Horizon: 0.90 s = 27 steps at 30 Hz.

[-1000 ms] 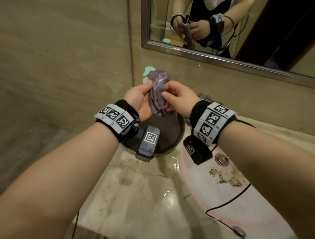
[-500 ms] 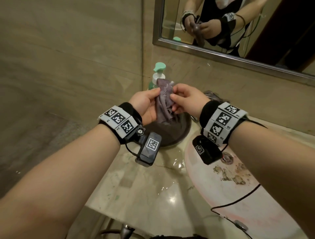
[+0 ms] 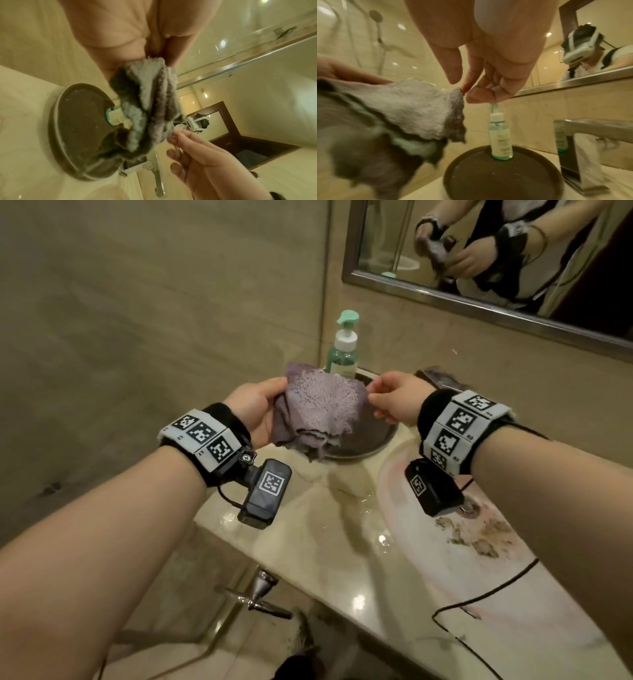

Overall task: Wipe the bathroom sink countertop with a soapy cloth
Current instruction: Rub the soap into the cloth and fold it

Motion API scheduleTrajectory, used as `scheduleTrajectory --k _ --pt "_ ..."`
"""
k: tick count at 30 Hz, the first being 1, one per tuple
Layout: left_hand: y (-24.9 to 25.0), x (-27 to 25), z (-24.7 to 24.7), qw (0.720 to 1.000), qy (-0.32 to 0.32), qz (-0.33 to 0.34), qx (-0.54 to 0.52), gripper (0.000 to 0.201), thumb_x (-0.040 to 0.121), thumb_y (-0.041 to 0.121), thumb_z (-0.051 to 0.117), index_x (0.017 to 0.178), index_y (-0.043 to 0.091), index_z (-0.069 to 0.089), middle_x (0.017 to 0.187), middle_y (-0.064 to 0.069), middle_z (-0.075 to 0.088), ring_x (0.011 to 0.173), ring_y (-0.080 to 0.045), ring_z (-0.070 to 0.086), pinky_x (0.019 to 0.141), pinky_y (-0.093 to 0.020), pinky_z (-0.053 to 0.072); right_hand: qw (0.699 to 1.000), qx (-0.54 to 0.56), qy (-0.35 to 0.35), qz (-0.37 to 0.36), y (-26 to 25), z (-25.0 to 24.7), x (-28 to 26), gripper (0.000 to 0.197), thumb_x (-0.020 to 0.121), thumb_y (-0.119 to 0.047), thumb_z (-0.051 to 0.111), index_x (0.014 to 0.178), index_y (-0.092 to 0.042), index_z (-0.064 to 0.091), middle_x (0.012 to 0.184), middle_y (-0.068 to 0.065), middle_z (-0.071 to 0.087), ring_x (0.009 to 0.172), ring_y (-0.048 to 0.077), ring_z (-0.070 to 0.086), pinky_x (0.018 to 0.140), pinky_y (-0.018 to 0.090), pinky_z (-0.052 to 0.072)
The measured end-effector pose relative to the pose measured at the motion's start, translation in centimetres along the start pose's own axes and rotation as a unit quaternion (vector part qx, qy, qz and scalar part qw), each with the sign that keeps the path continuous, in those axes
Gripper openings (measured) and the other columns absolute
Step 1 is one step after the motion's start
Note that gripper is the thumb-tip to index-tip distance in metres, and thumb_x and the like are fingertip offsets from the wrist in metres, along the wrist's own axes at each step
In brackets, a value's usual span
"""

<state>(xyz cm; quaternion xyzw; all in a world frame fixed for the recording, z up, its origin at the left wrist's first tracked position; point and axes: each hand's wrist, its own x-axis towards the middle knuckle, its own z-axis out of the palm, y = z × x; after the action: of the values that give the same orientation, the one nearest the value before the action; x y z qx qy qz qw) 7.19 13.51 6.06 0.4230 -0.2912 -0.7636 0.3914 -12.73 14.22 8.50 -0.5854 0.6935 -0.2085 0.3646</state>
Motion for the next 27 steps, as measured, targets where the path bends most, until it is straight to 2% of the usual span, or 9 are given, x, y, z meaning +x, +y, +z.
scheduleTrajectory --k 4,8,10,14,16,19,21,24,27 --pt "-1.2 -2.9 1.7 0.999 0.029 0.045 -0.007 0.044 0.103 0.022 0.026 0.141 0.003 0.037 0.12 -0.016 0.059 0.096 -0.025 0.062 0.065 -0.037 0.06 0.99 -0.108 0.059 -0.072 -1.4 0.8 -3.4 0.028 0.092 -0.03 0.051 0.116 -0.017 0.058 0.104 -0.001 0.061 0.094 0.015 0.056 0.081 0.027 0.044" --pt "-2.2 -5.3 2.6 0.995 0.033 0.063 -0.065 0.044 0.103 0.022 0.025 0.142 0.003 0.036 0.137 -0.021 0.05 0.118 -0.032 0.055 0.083 -0.043 0.049 0.978 -0.116 0.1 -0.14 -3.7 2.5 -6.4 0.045 0.086 -0.039 0.058 0.124 -0.016 0.052 0.121 0.004 0.057 0.11 0.021 0.056 0.088 0.028 0.045" --pt "-2.6 -6.3 2.7 0.993 0.039 0.069 -0.091 0.043 0.103 0.022 0.027 0.14 0.004 0.039 0.122 -0.019 0.058 0.098 -0.029 0.061 0.076 -0.043 0.055 0.973 -0.113 0.114 -0.166 -4.7 3.0 -7.6 0.051 0.083 -0.044 0.059 0.126 -0.018 0.048 0.126 0.005 0.053 0.114 0.022 0.054 0.097 0.035 0.046" --pt "-2.6 -7.9 2.4 0.992 0.048 0.098 -0.057 0.029 0.102 0.02 0.032 0.11 0.011 0.057 0.09 -0.009 0.062 0.072 -0.02 0.06 0.062 -0.031 0.057 0.953 -0.223 0.069 -0.192 -6.6 3.9 -9.4 0.049 0.075 -0.06 0.058 0.11 -0.025 0.058 0.112 0.001 0.065 0.106 0.024 0.06 0.089 0.04 0.052" --pt "-2.4 -8.6 1.9 0.993 0.038 0.1 -0.049 0.028 0.101 0.021 0.036 0.097 0.012 0.061 0.087 -0.007 0.063 0.073 -0.021 0.059 0.07 -0.036 0.057 0.946 -0.249 0.073 -0.193 -7.4 4.2 -9.7 0.049 0.073 -0.061 0.059 0.108 -0.026 0.059 0.11 0.0 0.067 0.104 0.023 0.062 0.088 0.039 0.053" --pt "-2.1 -9.3 0.5 0.995 0.01 0.085 -0.045 0.032 0.1 0.029 0.035 0.099 0.011 0.061 0.08 -0.003 0.066 0.086 -0.025 0.058 0.089 -0.045 0.049 0.939 -0.278 0.082 -0.183 -8.5 4.6 -9.8 0.049 0.074 -0.06 0.059 0.107 -0.024 0.06 0.105 0.0 0.067 0.098 0.022 0.064 0.084 0.037 0.054" --pt "-1.7 -9.5 -0.6 0.997 -0.01 0.076 -0.022 0.038 0.101 0.035 0.03 0.097 0.014 0.061 0.069 0.002 0.072 0.088 -0.024 0.06 0.086 -0.043 0.051 0.93 -0.305 0.094 -0.185 -9.1 5.1 -9.6 0.042 0.077 -0.052 0.059 0.107 -0.023 0.061 0.105 0.001 0.068 0.098 0.024 0.064 0.084 0.038 0.054" --pt "-1.1 -10.0 -1.9 0.997 -0.031 0.068 0.021 0.044 0.101 0.039 0.023 0.108 0.016 0.06 0.08 0.003 0.073 0.09 -0.021 0.065 0.078 -0.038 0.058 0.927 -0.315 0.091 -0.18 -10.1 6.1 -9.0 0.03 0.084 -0.031 0.053 0.111 -0.02 0.059 0.112 0.005 0.066 0.105 0.028 0.061 0.086 0.035 0.052" --pt "-0.5 -10.0 -3.4 0.995 0.009 0.075 0.065 0.037 0.101 0.031 0.033 0.127 0.015 0.053 0.106 -0.003 0.066 0.091 -0.02 0.065 0.072 -0.032 0.059 0.953 -0.253 0.056 -0.153 -10.5 6.6 -8.2 0.028 0.086 -0.021 0.049 0.111 -0.018 0.061 0.112 0.006 0.065 0.105 0.026 0.061 0.08 0.03 0.048"
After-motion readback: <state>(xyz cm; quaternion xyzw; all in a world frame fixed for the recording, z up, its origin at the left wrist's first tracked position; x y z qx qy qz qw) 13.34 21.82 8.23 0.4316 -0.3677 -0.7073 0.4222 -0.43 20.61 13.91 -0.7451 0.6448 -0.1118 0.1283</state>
